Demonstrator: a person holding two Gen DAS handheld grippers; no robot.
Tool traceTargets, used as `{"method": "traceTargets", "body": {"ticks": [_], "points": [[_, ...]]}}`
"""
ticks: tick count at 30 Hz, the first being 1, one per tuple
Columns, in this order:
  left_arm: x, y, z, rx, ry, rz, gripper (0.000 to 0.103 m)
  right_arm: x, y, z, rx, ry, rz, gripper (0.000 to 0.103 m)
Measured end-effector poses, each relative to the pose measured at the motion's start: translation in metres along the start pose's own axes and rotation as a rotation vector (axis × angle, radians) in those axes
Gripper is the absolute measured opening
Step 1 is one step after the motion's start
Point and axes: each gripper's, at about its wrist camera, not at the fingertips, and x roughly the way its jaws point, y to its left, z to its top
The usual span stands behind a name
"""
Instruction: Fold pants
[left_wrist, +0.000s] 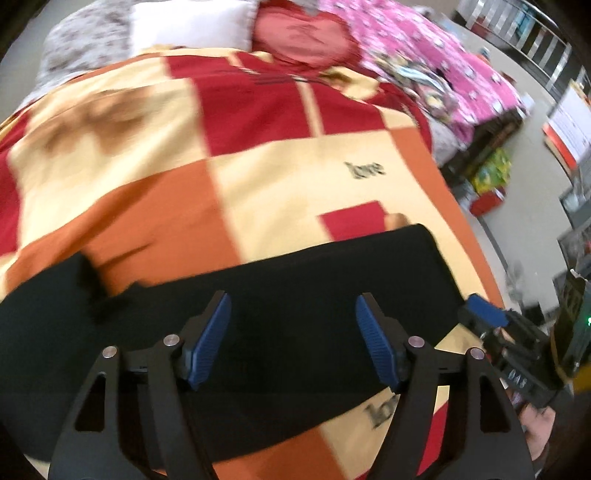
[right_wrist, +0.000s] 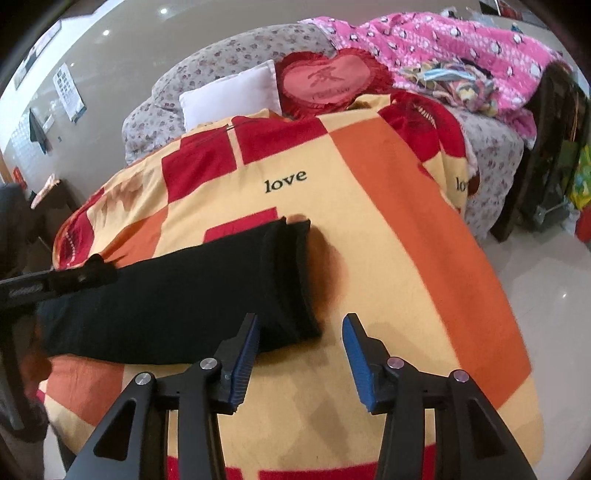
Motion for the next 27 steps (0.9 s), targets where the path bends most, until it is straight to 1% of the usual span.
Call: {"method": "traceTargets", "body": {"ticks": [3,4,7,11,17,19,20,22,24,27], "points": [[0.022,-0.022,0.013,0.071,0.041,-0.038,0.07,0.004,-0.002,-0.002,0.02,0.0,0.078,0.045],[0.03,-0.029,0.018,0.095,0.054,-0.045,0.07,0.005,-0.002,-0.003,0.019,0.0,0.088,0.046],[0.046,-0.042,0.027,0.127,0.065,-0.028,0.07,0.008,-0.001,-0.002,0.006,0.003,0.083,0.046],[0.061,-0.062,0.039,0.185,0.09,-0.06,0.07,0.01,-0.005,-0.004,0.017,0.005,0.117,0.046],[0.091,-0.089,0.056,0.265,0.149,-0.041,0.07,0.009,-0.011,-0.005,0.014,-0.003,0.162,0.047],[0.101,-0.099,0.058,0.29,0.169,-0.048,0.07,0.01,-0.014,-0.005,0.026,-0.015,0.185,0.048],[0.102,-0.103,0.059,0.3,0.16,-0.057,0.071,0.011,-0.015,-0.005,0.034,-0.022,0.196,0.048],[0.108,-0.111,0.062,0.323,0.176,-0.068,0.071,0.013,-0.016,-0.005,0.045,-0.032,0.214,0.048],[0.112,-0.119,0.064,0.35,0.173,-0.067,0.071,0.016,-0.015,-0.003,0.057,-0.048,0.231,0.049],[0.115,-0.133,0.06,0.438,0.147,-0.045,0.071,0.02,-0.012,0.0,0.059,-0.047,0.248,0.049]]}}
